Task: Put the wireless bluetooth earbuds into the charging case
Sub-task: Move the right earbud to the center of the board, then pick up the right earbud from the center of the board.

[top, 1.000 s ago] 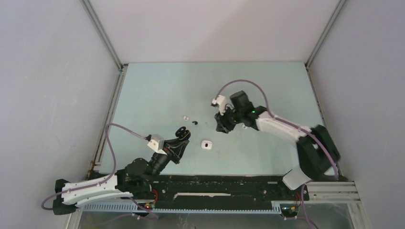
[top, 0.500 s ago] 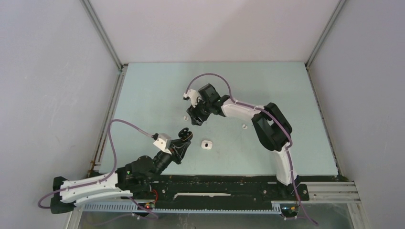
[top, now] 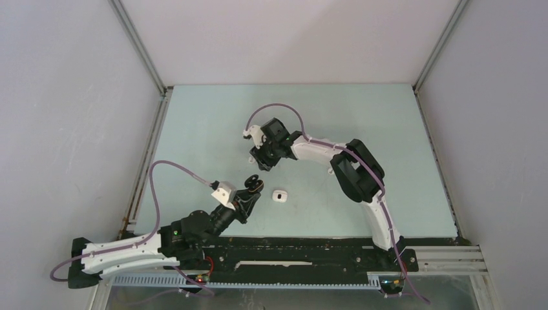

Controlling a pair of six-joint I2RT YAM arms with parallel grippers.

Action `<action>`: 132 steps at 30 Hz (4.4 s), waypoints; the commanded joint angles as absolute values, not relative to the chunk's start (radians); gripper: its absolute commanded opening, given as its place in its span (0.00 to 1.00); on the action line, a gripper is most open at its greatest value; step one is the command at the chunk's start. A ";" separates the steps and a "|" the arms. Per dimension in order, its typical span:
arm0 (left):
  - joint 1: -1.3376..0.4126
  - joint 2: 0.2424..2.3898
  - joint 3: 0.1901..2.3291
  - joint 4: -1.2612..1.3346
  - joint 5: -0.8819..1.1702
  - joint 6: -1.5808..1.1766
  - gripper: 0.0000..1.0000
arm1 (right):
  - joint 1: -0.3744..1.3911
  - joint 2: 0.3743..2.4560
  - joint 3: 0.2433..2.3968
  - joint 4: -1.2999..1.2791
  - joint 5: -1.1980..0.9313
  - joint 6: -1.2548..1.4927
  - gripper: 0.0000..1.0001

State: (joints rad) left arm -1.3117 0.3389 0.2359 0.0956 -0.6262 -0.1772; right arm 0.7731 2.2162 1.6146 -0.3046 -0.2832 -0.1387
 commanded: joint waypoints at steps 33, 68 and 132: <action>-1.325 0.542 0.264 0.328 -0.417 -0.081 0.00 | 0.457 1.751 1.247 -1.287 -0.217 -0.696 0.13; -1.385 0.738 0.278 0.476 -0.367 -0.065 0.00 | 0.134 1.391 0.925 -0.701 -0.329 -0.556 0.50; -1.385 0.807 0.264 0.524 -0.363 -0.092 0.00 | 0.284 1.354 0.695 -0.505 -0.195 -0.744 0.10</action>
